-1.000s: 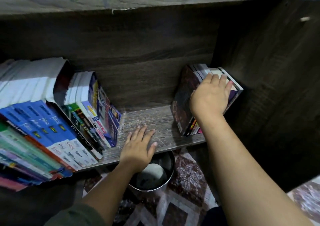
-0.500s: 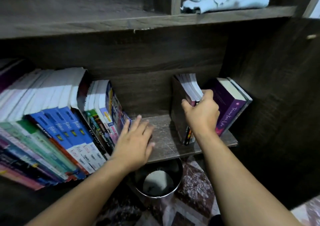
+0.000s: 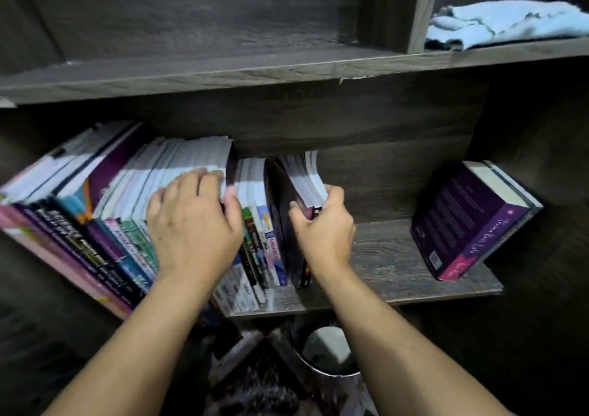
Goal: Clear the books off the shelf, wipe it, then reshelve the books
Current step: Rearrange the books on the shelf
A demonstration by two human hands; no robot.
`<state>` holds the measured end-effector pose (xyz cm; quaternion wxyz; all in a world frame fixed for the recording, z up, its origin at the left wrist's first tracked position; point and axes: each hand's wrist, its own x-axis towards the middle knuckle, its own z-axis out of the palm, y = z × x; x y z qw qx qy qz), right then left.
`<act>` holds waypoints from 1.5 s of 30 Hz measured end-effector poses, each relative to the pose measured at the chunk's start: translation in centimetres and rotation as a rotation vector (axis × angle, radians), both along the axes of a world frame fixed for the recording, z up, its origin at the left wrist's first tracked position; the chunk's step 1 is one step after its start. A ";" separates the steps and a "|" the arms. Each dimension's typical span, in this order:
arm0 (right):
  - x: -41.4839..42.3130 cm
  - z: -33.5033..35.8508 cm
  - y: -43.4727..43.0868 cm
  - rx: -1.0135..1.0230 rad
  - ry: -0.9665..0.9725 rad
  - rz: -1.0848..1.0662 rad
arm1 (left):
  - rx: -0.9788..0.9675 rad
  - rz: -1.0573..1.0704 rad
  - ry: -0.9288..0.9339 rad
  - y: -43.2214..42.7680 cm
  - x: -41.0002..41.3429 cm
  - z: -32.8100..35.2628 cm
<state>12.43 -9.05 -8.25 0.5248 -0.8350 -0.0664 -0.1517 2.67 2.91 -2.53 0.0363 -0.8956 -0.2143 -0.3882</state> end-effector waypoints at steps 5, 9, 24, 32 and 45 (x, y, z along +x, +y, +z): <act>1.6 1.2 -0.1 -0.224 0.072 0.377 | 0.041 -0.047 0.070 0.7 -0.4 -0.5; 3.0 2.4 -2.5 -0.321 0.286 0.683 | 0.040 -0.048 0.099 0.9 -0.6 -0.5; 2.1 -0.2 -0.7 -0.391 0.232 0.574 | 0.014 -0.003 0.143 0.8 -0.3 -0.6; 3.3 1.5 -5.1 -0.558 0.129 0.473 | 0.014 -0.111 0.088 -1.9 -0.3 -1.4; 6.9 2.7 -19.3 -0.732 -0.008 -0.303 | 0.018 -0.624 0.618 -12.0 9.2 -14.1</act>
